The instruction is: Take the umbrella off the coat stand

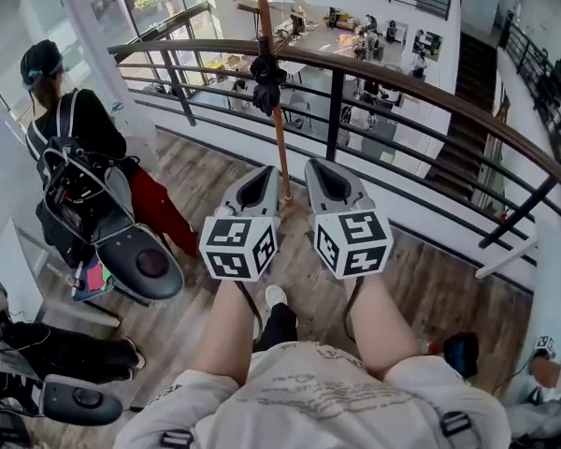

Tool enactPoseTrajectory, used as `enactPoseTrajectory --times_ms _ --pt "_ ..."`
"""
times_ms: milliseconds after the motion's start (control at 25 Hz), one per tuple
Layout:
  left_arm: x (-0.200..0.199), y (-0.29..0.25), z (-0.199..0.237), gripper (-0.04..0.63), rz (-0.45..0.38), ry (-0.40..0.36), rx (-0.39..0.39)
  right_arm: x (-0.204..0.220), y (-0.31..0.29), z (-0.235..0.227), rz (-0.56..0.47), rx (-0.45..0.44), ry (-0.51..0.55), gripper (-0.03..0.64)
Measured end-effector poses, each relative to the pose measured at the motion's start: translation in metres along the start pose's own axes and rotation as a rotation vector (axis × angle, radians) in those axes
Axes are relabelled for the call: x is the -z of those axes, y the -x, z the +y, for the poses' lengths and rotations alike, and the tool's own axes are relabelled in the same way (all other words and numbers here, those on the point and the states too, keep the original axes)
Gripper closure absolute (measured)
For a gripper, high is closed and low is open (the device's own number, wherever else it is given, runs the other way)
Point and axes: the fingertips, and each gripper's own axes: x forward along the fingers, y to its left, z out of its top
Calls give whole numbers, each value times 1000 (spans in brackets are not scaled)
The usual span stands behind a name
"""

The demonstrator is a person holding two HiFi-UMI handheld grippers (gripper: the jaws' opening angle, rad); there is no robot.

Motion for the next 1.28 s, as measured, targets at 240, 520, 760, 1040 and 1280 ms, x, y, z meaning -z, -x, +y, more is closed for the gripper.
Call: enactPoseTrajectory --times_ms 240,520,760,1040,1280 --pt "7 -26 33 591 -4 0 -15 11 -39 -3 -1 -13 13 614" --pt "-1 -74 77 591 -13 6 -19 6 -102 -18 -8 -19 38 615" --pt "-9 -129 122 591 -19 12 -23 4 -165 -39 -10 -21 57 614" --pt "-26 -198 164 591 -14 7 -3 -5 -234 -67 -7 -7 74 615" --pt "-34 -247 201 591 -16 2 -1 -5 -287 -87 -9 8 75 614"
